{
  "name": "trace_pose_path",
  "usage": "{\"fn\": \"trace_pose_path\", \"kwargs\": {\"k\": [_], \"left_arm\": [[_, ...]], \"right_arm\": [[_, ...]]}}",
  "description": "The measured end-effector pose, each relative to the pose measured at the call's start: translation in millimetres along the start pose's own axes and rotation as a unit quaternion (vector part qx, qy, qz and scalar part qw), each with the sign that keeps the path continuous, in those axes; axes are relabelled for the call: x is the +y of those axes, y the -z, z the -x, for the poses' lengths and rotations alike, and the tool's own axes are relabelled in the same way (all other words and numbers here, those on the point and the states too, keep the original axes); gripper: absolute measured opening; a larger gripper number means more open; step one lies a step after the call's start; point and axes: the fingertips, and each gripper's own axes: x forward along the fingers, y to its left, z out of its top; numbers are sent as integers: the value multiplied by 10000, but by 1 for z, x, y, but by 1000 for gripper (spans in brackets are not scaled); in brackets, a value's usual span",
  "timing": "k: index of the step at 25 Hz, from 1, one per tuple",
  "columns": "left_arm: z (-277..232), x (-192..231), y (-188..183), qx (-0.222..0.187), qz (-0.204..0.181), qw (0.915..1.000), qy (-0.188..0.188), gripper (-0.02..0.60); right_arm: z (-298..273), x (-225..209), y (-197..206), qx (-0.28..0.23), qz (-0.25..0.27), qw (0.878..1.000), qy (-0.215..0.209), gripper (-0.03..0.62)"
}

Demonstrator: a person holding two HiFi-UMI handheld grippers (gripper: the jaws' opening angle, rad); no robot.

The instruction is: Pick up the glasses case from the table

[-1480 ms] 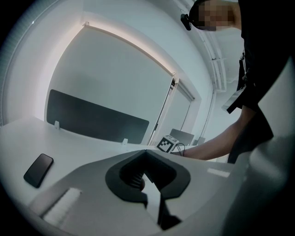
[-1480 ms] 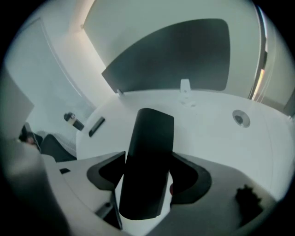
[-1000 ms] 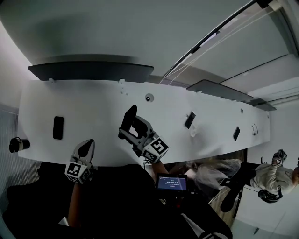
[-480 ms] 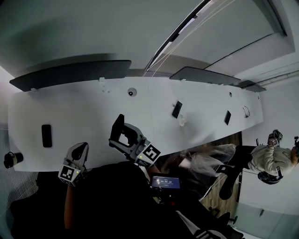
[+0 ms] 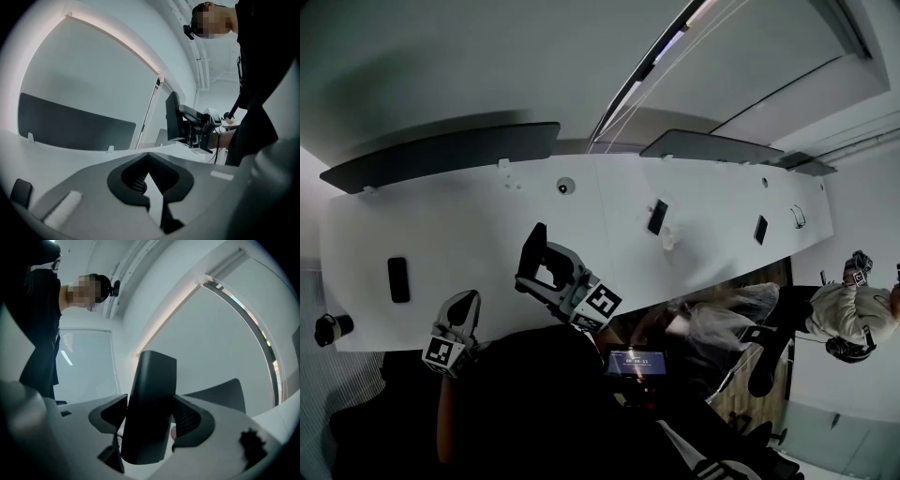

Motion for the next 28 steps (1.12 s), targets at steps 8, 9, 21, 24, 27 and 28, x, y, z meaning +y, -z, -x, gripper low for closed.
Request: {"fn": "trace_pose_path", "kwargs": {"k": [8,9,21,24,27,28], "left_arm": [[-7,-5,-5,-112,-114,9998,84,6],[-7,-4,-7,-152,-136,9998,78,6],[-2,1,-17,-256,21,9996,-85,6],[-1,3,-11,-305,-16,9995,-70,6],[-1,3,-10,-276,-59,9996,-70,6],[0,3,-10,-256,-103,9996,-79,6]], "right_arm": [[-3,1,-5,53,58,10000,-32,324],[-3,1,-4,74,65,9999,-43,324],[-3,-3,6,181,5,9998,-81,323],[-2,-4,8,187,-28,9998,-61,322],[-1,-5,12,242,-13,9997,-62,322],[-1,-5,13,252,-27,9997,-67,322]]}}
